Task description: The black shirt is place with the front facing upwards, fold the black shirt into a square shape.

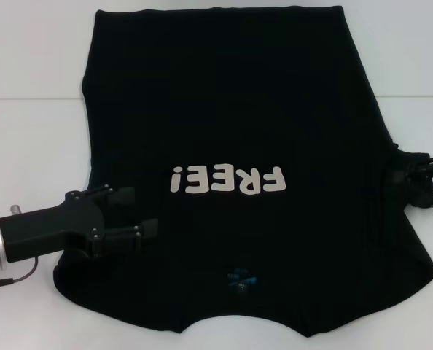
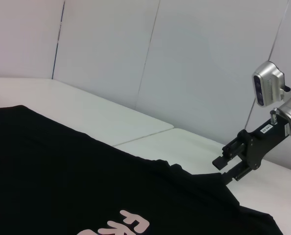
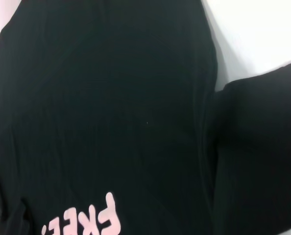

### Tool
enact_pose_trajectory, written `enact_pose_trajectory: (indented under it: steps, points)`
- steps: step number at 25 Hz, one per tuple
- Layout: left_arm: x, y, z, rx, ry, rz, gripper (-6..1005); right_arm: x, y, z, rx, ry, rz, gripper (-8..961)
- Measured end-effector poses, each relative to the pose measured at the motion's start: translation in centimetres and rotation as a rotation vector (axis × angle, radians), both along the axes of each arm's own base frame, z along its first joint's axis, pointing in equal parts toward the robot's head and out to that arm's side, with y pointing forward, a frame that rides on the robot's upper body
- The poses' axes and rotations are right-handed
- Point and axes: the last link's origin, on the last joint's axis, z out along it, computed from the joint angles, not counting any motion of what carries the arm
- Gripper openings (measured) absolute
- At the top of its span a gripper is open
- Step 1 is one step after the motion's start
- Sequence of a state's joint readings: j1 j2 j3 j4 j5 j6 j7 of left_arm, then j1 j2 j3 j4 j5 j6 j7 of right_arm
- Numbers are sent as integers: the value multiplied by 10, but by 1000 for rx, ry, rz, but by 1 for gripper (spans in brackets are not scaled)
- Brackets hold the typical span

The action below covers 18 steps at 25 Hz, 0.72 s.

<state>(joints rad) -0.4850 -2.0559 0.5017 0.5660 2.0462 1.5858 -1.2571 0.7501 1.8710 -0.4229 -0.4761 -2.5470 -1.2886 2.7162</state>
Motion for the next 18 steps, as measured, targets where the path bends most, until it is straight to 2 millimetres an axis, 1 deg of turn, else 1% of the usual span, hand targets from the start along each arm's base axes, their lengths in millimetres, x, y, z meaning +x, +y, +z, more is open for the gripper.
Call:
enact_pose_trajectory:
  steps: [12, 18]
  points:
    - [0, 0, 0, -2, -2, 5, 862, 5, 3, -4, 28, -29, -13, 620]
    - [0, 0, 0, -2, -2, 3, 862, 1, 6, -8, 20, -41, 11, 609]
